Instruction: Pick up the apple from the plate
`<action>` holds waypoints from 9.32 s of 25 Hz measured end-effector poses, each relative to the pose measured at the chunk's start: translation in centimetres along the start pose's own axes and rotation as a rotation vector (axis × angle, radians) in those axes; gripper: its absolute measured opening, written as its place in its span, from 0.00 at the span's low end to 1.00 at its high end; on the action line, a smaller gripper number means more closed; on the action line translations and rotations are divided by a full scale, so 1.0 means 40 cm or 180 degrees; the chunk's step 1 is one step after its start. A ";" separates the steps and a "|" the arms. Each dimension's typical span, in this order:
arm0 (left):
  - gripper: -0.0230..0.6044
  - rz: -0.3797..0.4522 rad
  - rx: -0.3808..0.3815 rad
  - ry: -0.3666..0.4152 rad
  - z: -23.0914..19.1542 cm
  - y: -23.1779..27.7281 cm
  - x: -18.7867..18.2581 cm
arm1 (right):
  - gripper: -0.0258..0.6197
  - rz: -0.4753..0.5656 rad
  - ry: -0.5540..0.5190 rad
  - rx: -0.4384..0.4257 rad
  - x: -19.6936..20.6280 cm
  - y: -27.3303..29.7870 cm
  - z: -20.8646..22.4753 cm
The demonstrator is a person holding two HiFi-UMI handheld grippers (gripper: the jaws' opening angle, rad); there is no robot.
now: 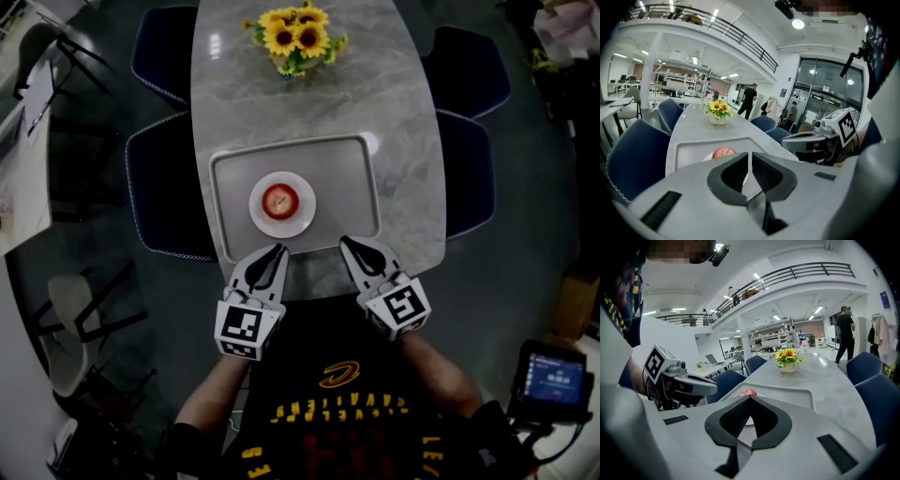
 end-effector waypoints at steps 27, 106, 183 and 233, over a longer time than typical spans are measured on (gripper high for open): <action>0.15 -0.0827 -0.0788 -0.1784 -0.203 0.115 0.174 | 0.12 -0.1004 0.1372 -0.0368 0.170 0.241 0.143; 0.10 -0.1643 0.0016 -0.2011 -0.082 0.224 0.142 | 0.11 -0.0850 0.2567 0.0606 0.226 0.020 0.237; 0.10 -0.1602 0.0051 -0.2022 0.410 0.510 0.119 | 0.11 -0.0815 0.2506 0.0512 0.195 -0.363 0.655; 0.10 -0.1885 0.0082 -0.2230 0.407 0.573 0.175 | 0.11 -0.0931 0.2522 0.0473 0.215 -0.359 0.705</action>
Point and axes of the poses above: the fingertips, and each gripper's own axes: y forward along the fingers, z to its right, x out of its underside, the point moved 6 cm from there along -y, backward along the fingers, and after that the axes turned 8 degrees about z, right-handed, at the moved point
